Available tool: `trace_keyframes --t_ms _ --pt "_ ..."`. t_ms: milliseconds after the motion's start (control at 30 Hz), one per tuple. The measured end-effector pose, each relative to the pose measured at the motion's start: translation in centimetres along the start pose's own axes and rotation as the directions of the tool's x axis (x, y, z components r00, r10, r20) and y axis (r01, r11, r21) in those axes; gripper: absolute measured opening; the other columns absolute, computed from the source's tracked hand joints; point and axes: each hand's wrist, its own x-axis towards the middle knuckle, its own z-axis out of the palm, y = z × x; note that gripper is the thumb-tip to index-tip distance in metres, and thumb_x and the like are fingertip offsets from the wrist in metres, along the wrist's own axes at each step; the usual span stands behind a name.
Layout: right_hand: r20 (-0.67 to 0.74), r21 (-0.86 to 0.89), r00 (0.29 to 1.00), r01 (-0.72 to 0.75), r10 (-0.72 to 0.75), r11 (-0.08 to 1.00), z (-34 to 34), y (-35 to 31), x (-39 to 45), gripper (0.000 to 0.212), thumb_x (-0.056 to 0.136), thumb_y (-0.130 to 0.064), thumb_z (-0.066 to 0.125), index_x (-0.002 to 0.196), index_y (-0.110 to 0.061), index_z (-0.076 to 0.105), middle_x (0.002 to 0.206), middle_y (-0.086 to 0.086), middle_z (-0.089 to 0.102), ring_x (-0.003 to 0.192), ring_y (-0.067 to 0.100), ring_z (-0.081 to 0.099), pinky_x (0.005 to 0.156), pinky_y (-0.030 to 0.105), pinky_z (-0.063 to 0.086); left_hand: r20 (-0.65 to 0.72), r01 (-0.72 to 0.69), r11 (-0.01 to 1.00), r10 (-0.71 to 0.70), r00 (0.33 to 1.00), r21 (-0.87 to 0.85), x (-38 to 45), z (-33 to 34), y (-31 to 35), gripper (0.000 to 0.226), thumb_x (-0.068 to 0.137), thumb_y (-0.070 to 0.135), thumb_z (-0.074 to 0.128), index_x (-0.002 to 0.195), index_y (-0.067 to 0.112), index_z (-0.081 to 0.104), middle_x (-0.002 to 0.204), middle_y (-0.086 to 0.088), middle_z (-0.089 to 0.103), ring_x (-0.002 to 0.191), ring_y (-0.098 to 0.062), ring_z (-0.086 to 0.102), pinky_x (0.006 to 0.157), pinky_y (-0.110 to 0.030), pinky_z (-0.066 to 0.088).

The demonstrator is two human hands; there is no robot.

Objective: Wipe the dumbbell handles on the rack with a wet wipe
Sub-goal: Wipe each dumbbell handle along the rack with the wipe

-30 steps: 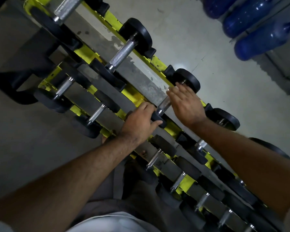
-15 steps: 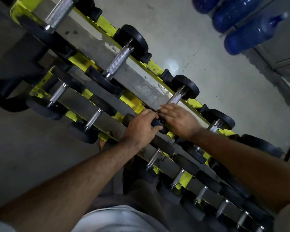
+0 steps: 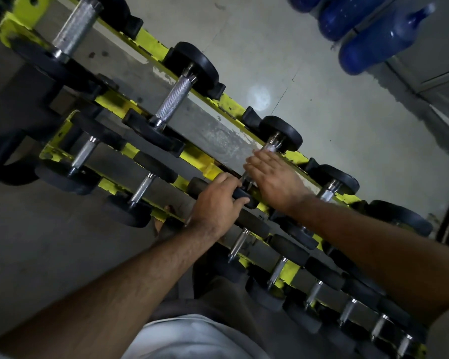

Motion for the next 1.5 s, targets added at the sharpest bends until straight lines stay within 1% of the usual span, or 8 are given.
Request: trace_keyframes --t_ms 433,567,867,1000,1167,1300,1367,1500 --pt "-0.013 0.025 0.981 -0.191 0.191 0.981 -1.3 1.1 1.2 0.047 0.092 -0.005 0.048 0.139 -0.007 0.057 0.144 0.014 0.056 0.141 0.030 0.044 0.120 0.045 0.026 0.005 0.022 1.000 -0.022 1.000 -0.008 0.0 -0.2 -0.1 0.030 0.085 0.032 0.075 0.109 0.017 0.064 0.114 0.009 0.055 0.092 -0.007 0.055 0.075 -0.019 0.042" --pt "0.007 0.159 0.978 0.203 -0.207 0.966 0.3 -0.9 -0.6 0.038 0.094 -0.014 0.053 0.129 -0.007 0.066 0.134 0.011 0.064 0.132 0.028 0.055 0.118 0.046 0.034 0.012 0.027 0.999 -0.027 1.000 -0.027 0.2 -0.4 -0.1 0.030 0.084 0.030 0.077 0.107 0.016 0.065 0.112 0.008 0.056 0.090 -0.005 0.052 0.075 -0.018 0.039" --pt "-0.074 0.209 0.964 0.266 -0.256 0.941 1.5 -0.5 -1.3 0.041 0.097 -0.015 0.054 0.136 -0.009 0.059 0.142 0.011 0.058 0.137 0.029 0.050 0.115 0.051 0.038 0.012 0.037 0.997 -0.037 0.999 -0.069 0.9 -1.0 -0.9 0.029 0.082 0.026 0.078 0.107 0.016 0.068 0.111 0.006 0.059 0.098 -0.013 0.059 0.085 -0.033 0.054" --pt "-0.146 0.153 0.988 -0.031 0.054 0.988 0.8 1.8 -0.3 0.044 0.100 -0.012 0.042 0.143 -0.008 0.053 0.147 0.013 0.053 0.143 0.032 0.042 0.121 0.050 0.027 -0.012 0.007 0.999 -0.008 1.000 -0.041 0.5 -1.0 -0.8 0.027 0.089 0.021 0.071 0.115 0.013 0.068 0.119 0.004 0.061 0.104 -0.011 0.058 0.090 -0.026 0.051" --pt "-0.134 0.149 0.982 0.150 -0.130 0.977 1.9 0.2 -1.0 0.051 0.096 -0.012 0.054 0.146 -0.006 0.049 0.151 0.014 0.048 0.145 0.031 0.039 0.123 0.043 0.019 -0.026 -0.064 0.991 0.068 0.997 0.119 -0.6 -0.1 -0.6 0.040 0.095 0.027 0.063 0.132 0.010 0.060 0.143 -0.005 0.053 0.135 -0.020 0.046 0.105 -0.029 0.042" --pt "-0.124 0.131 0.970 -0.192 0.208 0.973 1.0 1.5 0.1 0.057 0.101 -0.013 0.048 0.155 -0.009 0.033 0.161 0.011 0.033 0.152 0.026 0.023 0.123 0.038 0.008 -0.010 -0.131 0.962 0.137 0.991 0.239 -1.1 1.0 -0.3 0.049 0.091 0.037 0.068 0.130 0.008 0.060 0.142 -0.011 0.052 0.140 -0.023 0.041 0.107 -0.032 0.041" --pt "-0.082 0.134 0.992 -0.081 0.092 0.988 1.4 -0.1 -0.4 0.055 0.103 -0.020 0.036 0.156 -0.009 0.030 0.162 0.010 0.027 0.153 0.024 0.014 0.125 0.037 0.003 -0.030 -0.127 0.957 0.139 0.990 0.263 -1.1 1.2 -0.4 0.049 0.088 0.036 0.071 0.127 0.007 0.061 0.139 -0.012 0.054 0.138 -0.025 0.044 0.105 -0.034 0.044" --pt "-0.102 0.145 0.987 -0.111 0.126 0.983 0.9 2.1 -0.6 0.061 0.096 -0.011 0.045 0.156 -0.011 0.032 0.161 0.008 0.031 0.152 0.024 0.022 0.123 0.050 0.023 -0.035 -0.109 0.972 0.118 0.992 0.211 -0.8 1.0 -0.6 0.047 0.087 0.032 0.072 0.126 0.008 0.061 0.137 -0.008 0.055 0.135 -0.023 0.046 0.104 -0.032 0.045"
